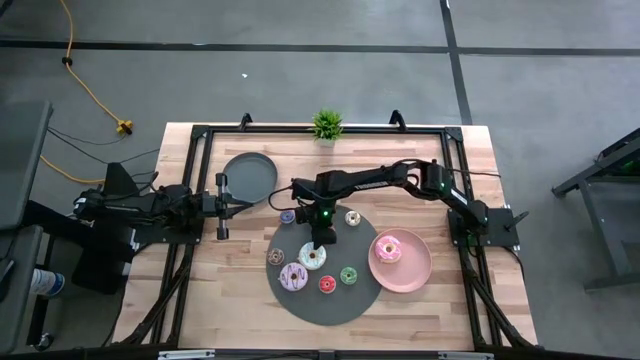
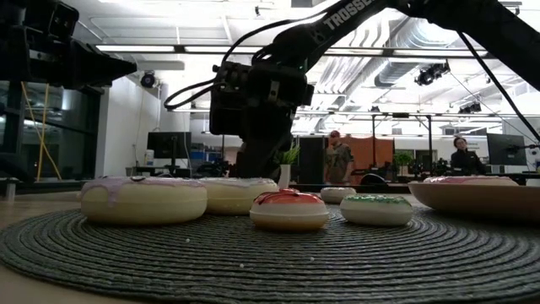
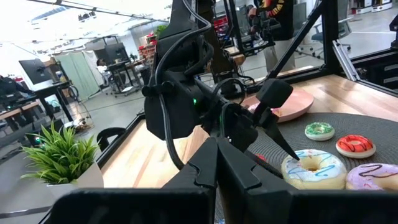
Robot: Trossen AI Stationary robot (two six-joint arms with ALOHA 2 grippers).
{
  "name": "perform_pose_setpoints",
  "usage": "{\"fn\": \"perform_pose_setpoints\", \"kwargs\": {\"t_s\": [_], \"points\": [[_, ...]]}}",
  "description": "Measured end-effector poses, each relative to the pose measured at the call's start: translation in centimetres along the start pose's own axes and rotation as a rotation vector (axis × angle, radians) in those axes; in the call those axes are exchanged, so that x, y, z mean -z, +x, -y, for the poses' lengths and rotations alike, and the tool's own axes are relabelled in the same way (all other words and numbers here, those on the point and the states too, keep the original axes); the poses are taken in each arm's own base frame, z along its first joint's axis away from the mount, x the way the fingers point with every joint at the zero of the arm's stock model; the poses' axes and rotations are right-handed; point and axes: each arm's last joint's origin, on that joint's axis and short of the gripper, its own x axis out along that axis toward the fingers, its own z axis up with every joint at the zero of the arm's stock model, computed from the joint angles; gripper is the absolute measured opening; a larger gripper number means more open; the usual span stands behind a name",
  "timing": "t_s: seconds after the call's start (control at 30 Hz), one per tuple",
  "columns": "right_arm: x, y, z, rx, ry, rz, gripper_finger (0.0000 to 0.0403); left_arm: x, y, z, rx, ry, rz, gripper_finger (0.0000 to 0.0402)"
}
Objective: Pick & Place donuts
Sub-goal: Put the big white donut on the pink plate
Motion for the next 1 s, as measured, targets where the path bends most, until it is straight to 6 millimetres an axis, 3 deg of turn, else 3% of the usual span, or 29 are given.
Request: {"fn": "perform_pose_setpoints", "kwargs": {"t_s": [0.27,0.77,1.0], "points": [[-0.01,-0.02,-0.03,0.0,-0.001,0.0,0.012,0.0,0.0,0.0,0.0,0.0,0.0,0.0],[-0.05,-0.15,-0.02,-0.036,0.006,0.009,0.001,0.0,0.0,0.0,0.0,0.0,-0.001,0.0],[-0.25,-0.52,0.24,-0.068,0.045,0.033,0.0013,0.01,0.0,0.0,0.0,0.0,-0.002,0.0]]}}
